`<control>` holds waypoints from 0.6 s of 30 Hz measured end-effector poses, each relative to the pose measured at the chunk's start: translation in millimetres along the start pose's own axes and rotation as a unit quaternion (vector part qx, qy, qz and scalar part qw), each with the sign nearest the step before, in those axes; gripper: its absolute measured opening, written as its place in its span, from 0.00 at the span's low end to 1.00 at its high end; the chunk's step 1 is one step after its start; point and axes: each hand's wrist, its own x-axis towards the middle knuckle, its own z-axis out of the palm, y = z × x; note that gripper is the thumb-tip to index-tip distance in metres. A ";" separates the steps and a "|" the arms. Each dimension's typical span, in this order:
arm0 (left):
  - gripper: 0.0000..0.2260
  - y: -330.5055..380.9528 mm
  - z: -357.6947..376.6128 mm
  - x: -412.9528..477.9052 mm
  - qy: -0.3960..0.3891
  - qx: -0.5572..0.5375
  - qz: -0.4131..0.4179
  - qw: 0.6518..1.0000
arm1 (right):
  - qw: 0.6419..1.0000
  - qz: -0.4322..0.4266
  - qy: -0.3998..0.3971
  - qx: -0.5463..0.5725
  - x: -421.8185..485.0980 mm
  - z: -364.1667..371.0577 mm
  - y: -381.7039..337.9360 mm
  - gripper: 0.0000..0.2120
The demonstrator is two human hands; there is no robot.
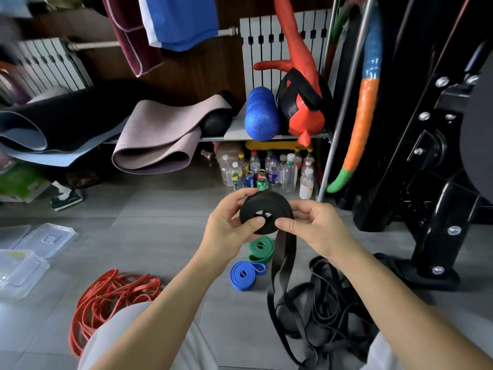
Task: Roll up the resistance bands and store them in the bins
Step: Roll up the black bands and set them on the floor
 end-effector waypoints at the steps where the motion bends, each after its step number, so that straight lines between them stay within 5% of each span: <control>1: 0.22 0.1 -0.8 0.3 -0.008 0.045 0.009 0.999 | 1.000 0.003 -0.006 -0.017 0.1 -0.4 0.3 0.13; 5: 0.19 19.6 -14.3 4.8 -0.077 0.333 0.050 0.938 | 0.994 0.021 -0.054 -0.097 -1.3 1.0 -3.6 0.15; 8: 0.14 42.6 -18.5 13.4 -0.154 0.426 0.047 0.890 | 0.987 0.011 -0.078 -0.141 1.2 3.6 -19.4 0.16; 11: 0.10 63.1 -18.8 16.7 -0.137 0.395 0.048 0.907 | 0.994 -0.009 -0.048 -0.099 2.9 1.9 -38.0 0.18; 15: 0.13 77.7 -21.6 10.5 -0.057 0.222 0.033 0.973 | 0.999 -0.023 -0.007 -0.040 -0.5 -0.9 -56.2 0.18; 18: 0.13 84.4 -20.9 2.5 -0.025 0.129 0.015 0.991 | 0.999 -0.030 -0.002 -0.037 -3.3 4.1 -68.3 0.17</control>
